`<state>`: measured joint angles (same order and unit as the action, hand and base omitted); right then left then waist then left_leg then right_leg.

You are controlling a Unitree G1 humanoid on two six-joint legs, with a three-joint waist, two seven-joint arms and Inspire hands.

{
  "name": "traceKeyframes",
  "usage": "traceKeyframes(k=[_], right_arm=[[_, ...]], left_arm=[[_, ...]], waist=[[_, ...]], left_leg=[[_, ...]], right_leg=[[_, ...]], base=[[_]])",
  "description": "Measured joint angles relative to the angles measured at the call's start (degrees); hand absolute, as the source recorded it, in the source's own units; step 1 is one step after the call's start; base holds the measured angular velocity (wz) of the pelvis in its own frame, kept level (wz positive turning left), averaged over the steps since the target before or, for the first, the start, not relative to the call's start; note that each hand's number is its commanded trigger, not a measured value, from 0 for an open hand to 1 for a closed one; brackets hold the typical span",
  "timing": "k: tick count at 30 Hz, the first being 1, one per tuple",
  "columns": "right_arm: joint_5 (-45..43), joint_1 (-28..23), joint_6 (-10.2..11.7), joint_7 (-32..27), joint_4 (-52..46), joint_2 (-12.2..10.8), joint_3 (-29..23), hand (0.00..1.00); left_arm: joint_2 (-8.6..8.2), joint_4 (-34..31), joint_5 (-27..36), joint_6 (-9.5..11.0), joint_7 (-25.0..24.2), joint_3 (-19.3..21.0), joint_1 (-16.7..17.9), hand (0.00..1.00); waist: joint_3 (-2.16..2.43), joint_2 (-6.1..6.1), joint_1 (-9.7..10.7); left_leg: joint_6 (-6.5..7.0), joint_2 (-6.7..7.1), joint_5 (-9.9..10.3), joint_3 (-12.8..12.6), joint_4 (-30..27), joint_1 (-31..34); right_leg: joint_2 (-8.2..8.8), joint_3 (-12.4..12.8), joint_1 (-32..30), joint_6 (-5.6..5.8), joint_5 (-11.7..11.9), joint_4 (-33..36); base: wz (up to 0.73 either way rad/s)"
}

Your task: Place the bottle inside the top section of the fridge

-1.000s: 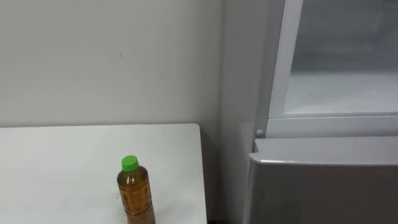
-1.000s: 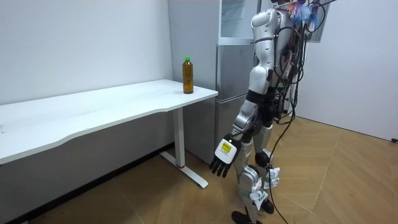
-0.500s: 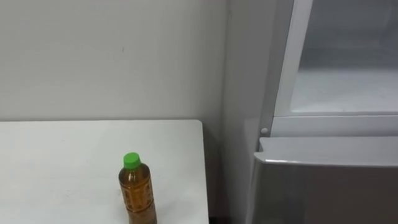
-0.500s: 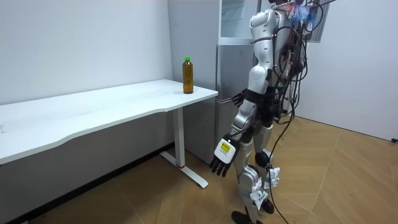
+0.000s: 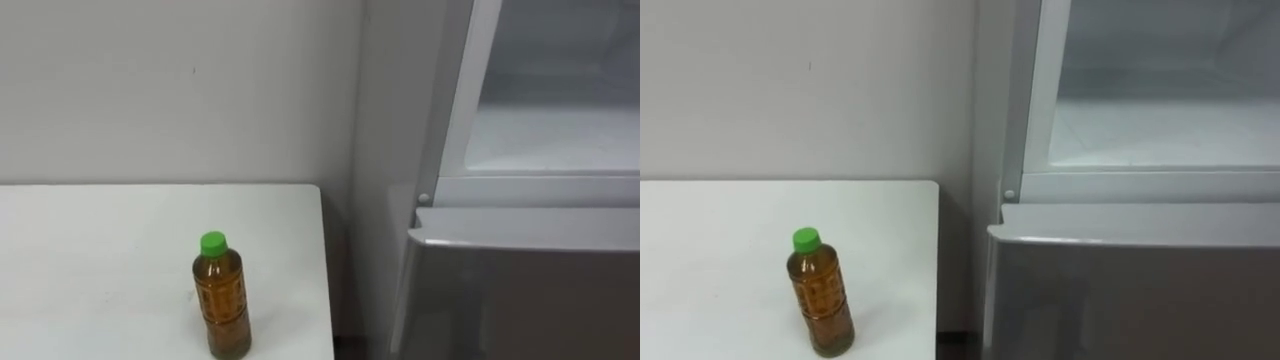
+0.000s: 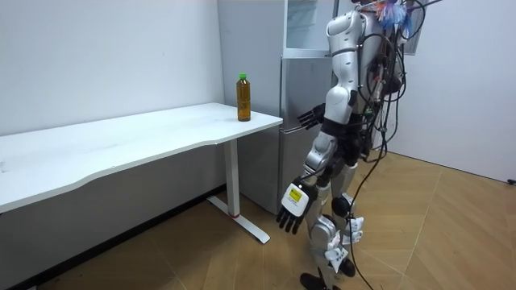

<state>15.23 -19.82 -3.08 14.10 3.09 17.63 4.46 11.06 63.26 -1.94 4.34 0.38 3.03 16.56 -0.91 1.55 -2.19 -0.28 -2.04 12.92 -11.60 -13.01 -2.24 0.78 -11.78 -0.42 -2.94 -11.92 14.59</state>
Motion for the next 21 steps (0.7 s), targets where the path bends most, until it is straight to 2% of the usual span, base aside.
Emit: traceKeyframes(k=[1, 4, 8, 11, 13, 15, 21], right_arm=[[0.0, 0.0, -0.7, 0.3, -1.5, 0.8, 0.0, 0.0], [0.0, 0.0, -0.8, 1.2, -4.9, 2.8, 0.0, 0.0], [0.0, 0.0, -0.9, 2.6, -8.3, 4.3, -0.2, 0.0], [-1.2, 0.0, -2.4, 4.1, -12.1, 5.3, -1.2, 0.0], [-1.7, 0.0, -4.1, 5.0, -15.2, 6.4, -1.7, 0.0], [-1.7, 0.4, -4.5, 5.8, -15.9, 7.2, -2.0, 0.0], [-1.2, 3.5, -4.5, 6.8, -18.1, 7.2, -3.5, 0.0]], left_arm=[[0.17, 0.1, 0.0, 0.0, 0.0, 0.0, -0.1, 0.0], [0.65, 0.0, 0.0, 0.1, -0.1, -0.2, 0.0, 0.0], [0.98, -0.1, 0.0, 0.1, -0.5, -1.0, -0.1, 0.0], [1.24, -0.1, -1.4, -0.1, -1.3, -0.8, -0.2, 0.0], [1.23, -0.1, -2.3, -0.3, -1.5, -0.7, -0.4, 0.0], [1.23, -0.1, -2.8, -0.4, -1.9, -0.7, -0.5, 0.0], [1.31, -0.1, -2.8, -1.4, -2.0, -0.7, -1.0, 0.0]], waist=[[0.0, -0.02, -0.1], [0.0, -0.05, -0.4], [0.02, -0.04, -1.2], [0.04, 0.04, -1.8], [0.06, 0.06, -2.3], [0.09, 0.2, -2.6], [0.25, 0.91, -3.0]], left_leg=[[0.0, -0.07, 0.0, 0.0, -0.2, 0.2], [-0.01, -0.3, 0.0, 0.0, -0.5, 0.5], [-0.01, -0.35, 0.0, 0.0, -0.4, 0.7], [0.0, -0.26, 0.0, 0.0, -0.3, 0.7], [0.01, -0.24, 0.0, 0.0, -0.3, 0.5], [0.0, -0.24, 0.0, 0.1, -0.4, 0.3], [-0.01, -0.24, -0.1, 0.1, -0.6, -0.4]], right_leg=[[0.0, 0.0, -0.2, -0.08, 0.0, 0.2], [-0.11, -0.1, -0.3, -0.38, 0.3, 0.3], [-0.18, 0.2, -0.5, -0.47, 0.3, 0.5], [-0.09, 0.4, -0.8, -0.46, 0.3, 1.2], [-0.13, 0.6, -0.7, -0.47, 0.3, 1.3], [-0.15, 0.7, -0.7, -0.49, 0.3, 1.4], [-0.19, 0.8, 0.0, -0.52, 0.3, 1.3]], base=[[0.0], [0.0], [-0.04], [-0.02], [-0.04], [-0.04], [0.0]])
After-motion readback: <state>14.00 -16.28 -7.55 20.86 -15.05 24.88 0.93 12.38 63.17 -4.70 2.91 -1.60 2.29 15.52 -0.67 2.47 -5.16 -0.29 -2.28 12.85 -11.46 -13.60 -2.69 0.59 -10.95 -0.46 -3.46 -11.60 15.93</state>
